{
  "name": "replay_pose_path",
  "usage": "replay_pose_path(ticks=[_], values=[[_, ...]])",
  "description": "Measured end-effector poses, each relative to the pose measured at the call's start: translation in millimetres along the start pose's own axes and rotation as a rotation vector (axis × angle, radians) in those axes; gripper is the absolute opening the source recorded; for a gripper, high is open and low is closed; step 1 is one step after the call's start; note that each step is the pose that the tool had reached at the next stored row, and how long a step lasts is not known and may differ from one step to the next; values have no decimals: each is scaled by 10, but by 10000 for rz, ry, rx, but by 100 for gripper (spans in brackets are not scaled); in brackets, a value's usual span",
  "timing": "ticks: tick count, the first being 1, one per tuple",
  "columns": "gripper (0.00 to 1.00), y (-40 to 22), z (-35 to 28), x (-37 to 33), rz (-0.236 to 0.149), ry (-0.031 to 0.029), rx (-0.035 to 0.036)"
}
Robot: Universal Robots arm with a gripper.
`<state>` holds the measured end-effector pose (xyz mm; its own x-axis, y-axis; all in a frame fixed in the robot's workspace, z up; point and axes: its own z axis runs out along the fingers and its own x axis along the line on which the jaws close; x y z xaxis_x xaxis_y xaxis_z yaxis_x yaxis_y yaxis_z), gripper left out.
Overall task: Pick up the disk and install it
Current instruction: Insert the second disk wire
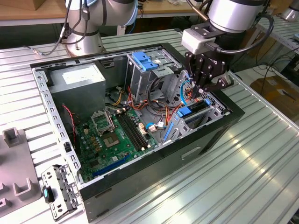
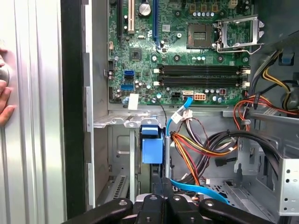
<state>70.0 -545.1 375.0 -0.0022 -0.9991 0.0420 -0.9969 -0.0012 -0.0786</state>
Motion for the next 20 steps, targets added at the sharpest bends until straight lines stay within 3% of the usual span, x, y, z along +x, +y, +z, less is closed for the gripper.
replay_pose_path(ticks=[5,8,11,14,20], values=[[11,-39,-4,-89,61,6,-72],[11,-46,-80,-173,74,6,-73],[11,-50,-137,-205,85,6,-74],[11,-60,-149,-214,93,7,-91],[11,-115,-148,-263,142,14,-408]])
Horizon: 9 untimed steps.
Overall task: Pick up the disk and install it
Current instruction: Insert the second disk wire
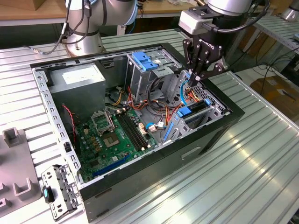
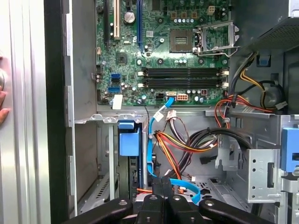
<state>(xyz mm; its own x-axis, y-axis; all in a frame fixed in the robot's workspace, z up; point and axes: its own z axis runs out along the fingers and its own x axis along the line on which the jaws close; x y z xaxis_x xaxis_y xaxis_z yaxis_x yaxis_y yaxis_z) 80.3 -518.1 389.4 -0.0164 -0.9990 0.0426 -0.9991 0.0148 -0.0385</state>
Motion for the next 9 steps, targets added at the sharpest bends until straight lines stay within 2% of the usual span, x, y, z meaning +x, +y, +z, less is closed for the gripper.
replay_pose_path(ticks=[1,4,9], values=[[11,-4,0,-17,29,2,-76],[11,-9,-1,-46,94,6,-212],[11,-61,-1,-68,422,22,-245]])
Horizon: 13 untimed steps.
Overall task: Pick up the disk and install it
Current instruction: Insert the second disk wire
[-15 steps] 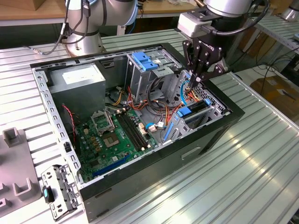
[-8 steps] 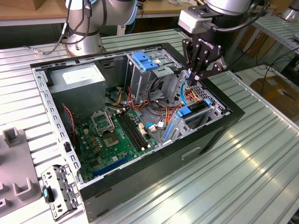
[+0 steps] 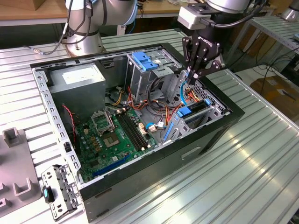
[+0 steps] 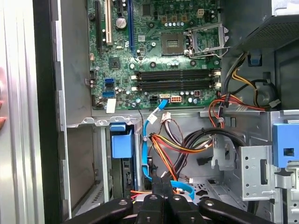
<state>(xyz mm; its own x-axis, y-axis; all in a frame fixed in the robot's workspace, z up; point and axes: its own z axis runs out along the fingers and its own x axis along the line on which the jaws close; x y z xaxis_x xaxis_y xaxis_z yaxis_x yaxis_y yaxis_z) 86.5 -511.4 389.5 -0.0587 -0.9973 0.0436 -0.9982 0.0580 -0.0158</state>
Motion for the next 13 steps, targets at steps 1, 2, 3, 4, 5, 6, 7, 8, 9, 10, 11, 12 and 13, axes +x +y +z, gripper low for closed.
replay_pose_path(ticks=[1,2,3,4,5,6,7,8,9,10,11,12,13], values=[[11,-3,0,-6,50,1,-2],[11,-7,0,-11,80,2,-4],[11,-12,0,-13,102,1,-5],[11,-32,0,-14,120,2,-7],[11,-55,1,-16,122,3,-13],[11,-89,2,-18,124,3,-22],[11,-114,3,-19,127,4,-29],[11,-134,3,-20,132,3,-33],[11,-156,3,-34,150,6,-38],[11,-165,0,-92,170,10,-60],[11,-166,0,-124,172,15,-67],[11,-169,-1,-150,170,32,-75],[11,-171,-3,-182,170,73,-86]])
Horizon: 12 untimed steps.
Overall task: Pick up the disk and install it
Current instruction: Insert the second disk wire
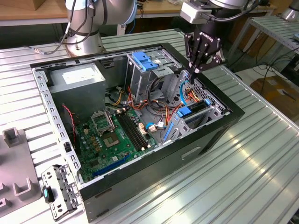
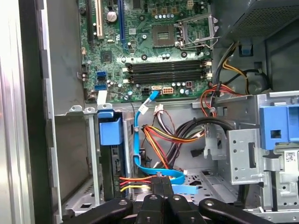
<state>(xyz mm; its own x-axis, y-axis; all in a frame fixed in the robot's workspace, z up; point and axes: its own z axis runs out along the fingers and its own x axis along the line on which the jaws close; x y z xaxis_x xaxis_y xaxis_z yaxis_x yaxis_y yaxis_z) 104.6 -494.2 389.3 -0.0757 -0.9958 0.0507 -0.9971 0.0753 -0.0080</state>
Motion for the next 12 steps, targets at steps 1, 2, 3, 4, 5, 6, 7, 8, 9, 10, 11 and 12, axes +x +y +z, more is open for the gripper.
replay_pose_path(ticks=[1,2,3,4,5,6,7,8,9,10,11,12], values=[[11,-2,-2,-22,-1,31,-9],[11,-4,-1,-57,-2,107,-21],[11,-3,5,-72,-2,206,-14],[11,-3,14,-77,-4,451,5],[11,-4,20,-78,-4,657,20],[11,-5,29,-79,-3,788,30],[24,-6,36,-83,-3,881,37],[24,-9,41,-86,-4,930,41],[30,-12,44,-88,-5,968,44],[30,-13,46,-89,-5,1000,47],[30,-13,48,-90,-4,1036,49],[30,-14,48,-91,-4,1064,51]])
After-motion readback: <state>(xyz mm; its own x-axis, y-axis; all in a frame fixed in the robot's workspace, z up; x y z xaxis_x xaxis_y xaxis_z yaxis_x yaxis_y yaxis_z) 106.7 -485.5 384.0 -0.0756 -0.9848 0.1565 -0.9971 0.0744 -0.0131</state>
